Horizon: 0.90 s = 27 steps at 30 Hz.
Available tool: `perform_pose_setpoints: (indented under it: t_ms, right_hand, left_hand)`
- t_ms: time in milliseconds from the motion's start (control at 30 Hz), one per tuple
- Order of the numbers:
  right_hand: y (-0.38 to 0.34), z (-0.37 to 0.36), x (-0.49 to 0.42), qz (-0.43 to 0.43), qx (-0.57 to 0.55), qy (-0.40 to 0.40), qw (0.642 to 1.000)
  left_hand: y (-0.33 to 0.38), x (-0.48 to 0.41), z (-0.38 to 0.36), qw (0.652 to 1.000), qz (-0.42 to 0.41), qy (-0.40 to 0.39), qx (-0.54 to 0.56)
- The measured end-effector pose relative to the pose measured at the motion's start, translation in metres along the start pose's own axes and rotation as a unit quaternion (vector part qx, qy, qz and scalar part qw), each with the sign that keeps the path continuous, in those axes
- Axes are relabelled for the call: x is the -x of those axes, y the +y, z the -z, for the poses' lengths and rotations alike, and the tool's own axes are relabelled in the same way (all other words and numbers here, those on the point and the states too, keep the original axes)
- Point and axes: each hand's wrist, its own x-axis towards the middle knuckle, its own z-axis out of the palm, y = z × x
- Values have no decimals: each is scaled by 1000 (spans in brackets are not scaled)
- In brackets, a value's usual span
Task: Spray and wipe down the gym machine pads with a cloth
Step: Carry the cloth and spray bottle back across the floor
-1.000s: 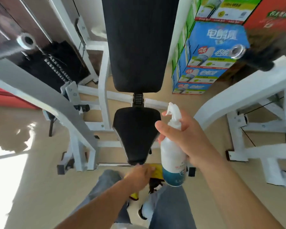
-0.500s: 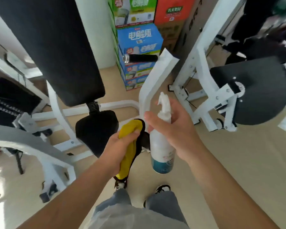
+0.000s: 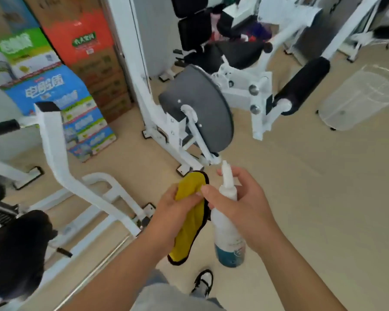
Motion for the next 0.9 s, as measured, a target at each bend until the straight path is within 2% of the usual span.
perform_pose_setpoints:
  t_ms: [167, 433, 767, 900]
  right_hand:
    - [-11, 128, -44, -2, -27, 57, 998]
    - [-35, 266, -158, -25, -55, 132, 989]
    - [-93, 459, -314, -19, -76, 202, 976]
    - [-106, 546, -386, -14, -67, 226, 972]
  left_hand:
    - [16, -52, -136, 996, 6, -73, -57]
    - [66, -175, -281, 989, 10, -95, -110]
    - [159, -332, -496, 969, 17, -191, -153]
    - [184, -399, -586, 969, 11, -181, -170]
